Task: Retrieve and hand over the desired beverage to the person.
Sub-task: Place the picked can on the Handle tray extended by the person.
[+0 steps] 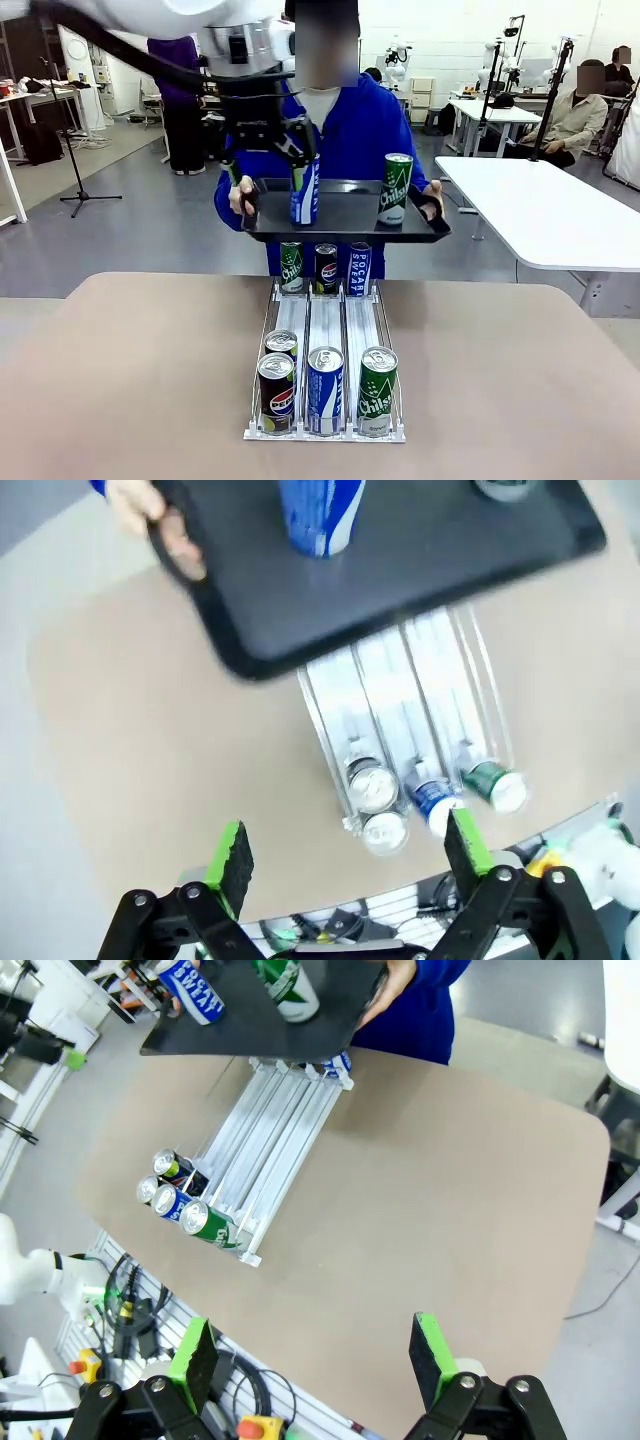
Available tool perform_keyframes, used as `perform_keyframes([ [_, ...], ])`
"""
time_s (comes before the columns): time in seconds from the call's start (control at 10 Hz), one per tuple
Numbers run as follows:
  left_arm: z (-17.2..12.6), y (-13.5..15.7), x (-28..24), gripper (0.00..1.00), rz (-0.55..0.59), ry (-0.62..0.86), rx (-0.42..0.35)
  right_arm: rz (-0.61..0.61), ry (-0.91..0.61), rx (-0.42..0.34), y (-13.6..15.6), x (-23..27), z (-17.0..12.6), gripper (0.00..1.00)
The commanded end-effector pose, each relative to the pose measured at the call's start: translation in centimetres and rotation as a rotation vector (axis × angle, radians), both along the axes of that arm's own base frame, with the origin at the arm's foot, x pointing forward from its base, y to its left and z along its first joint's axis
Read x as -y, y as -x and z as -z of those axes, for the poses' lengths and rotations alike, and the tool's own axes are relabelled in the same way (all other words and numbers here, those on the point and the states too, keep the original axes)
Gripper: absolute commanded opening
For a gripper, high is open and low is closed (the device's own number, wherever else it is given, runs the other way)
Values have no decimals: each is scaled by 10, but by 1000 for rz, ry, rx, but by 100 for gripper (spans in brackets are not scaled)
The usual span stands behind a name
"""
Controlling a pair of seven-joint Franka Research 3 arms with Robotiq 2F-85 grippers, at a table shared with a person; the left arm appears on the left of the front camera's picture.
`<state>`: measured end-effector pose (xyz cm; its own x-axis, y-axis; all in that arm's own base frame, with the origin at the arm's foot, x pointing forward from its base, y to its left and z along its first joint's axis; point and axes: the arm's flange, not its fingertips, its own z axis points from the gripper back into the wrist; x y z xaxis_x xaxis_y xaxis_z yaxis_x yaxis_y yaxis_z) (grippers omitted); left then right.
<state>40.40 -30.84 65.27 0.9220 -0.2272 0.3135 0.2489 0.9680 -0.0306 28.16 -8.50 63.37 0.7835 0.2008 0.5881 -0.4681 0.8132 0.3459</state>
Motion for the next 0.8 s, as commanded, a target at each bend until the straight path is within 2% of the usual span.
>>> perform_keyframes([
  [0.0,16,52,-51,100,37,71,87,-8,-7,-2,0,0,1,100],
  [0.3,7,87,-84,100,11,103,148,-8,-7,-2,0,0,1,100],
  [0.5,6,89,-96,100,-17,126,154,-8,-7,-2,0,0,1,100],
  [0.7,-1,92,-82,100,-16,80,145,-8,-7,-2,0,0,1,100],
])
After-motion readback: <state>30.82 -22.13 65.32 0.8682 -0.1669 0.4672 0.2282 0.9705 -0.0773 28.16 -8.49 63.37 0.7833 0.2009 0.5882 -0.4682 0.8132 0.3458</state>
